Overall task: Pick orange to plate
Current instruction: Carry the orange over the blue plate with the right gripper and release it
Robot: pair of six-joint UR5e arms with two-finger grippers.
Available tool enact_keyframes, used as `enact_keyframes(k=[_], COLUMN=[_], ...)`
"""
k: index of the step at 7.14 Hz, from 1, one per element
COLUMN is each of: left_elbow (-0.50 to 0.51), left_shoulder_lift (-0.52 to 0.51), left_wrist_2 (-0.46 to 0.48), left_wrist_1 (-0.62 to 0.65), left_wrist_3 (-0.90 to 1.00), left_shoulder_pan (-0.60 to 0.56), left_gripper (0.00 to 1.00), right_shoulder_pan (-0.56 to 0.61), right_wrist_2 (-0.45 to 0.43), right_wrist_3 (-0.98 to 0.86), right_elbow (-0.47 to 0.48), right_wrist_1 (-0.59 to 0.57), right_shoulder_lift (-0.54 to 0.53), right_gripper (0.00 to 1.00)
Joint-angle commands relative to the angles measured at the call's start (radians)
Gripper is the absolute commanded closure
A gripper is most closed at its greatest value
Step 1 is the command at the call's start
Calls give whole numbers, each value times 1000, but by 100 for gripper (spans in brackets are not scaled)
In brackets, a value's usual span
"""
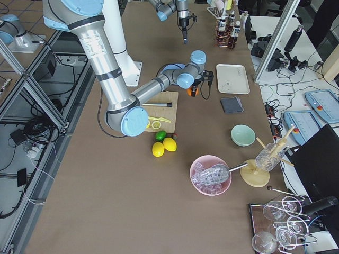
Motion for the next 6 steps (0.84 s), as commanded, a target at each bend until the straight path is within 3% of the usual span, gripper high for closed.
enact_keyframes(k=[1,3,6], left_elbow=[42,48,44], left_shoulder_lift=[72,92,93], left_wrist_2=[-41,-41,-43], left_wrist_1=[-6,-8,-8], left_wrist_3=[180,190,188], left_shoulder_pan=[-95,-111,-114], left_gripper=[25,25,24], right_shoulder_pan=[-203,-317,-337], right_wrist_2=[-190,-317,-320], right_wrist_3=[213,262,267], right_elbow=[24,-46,-80], right_wrist_1=[-145,-145,-138], right_shoulder_lift=[154,206,225], right_gripper=[100,100,100])
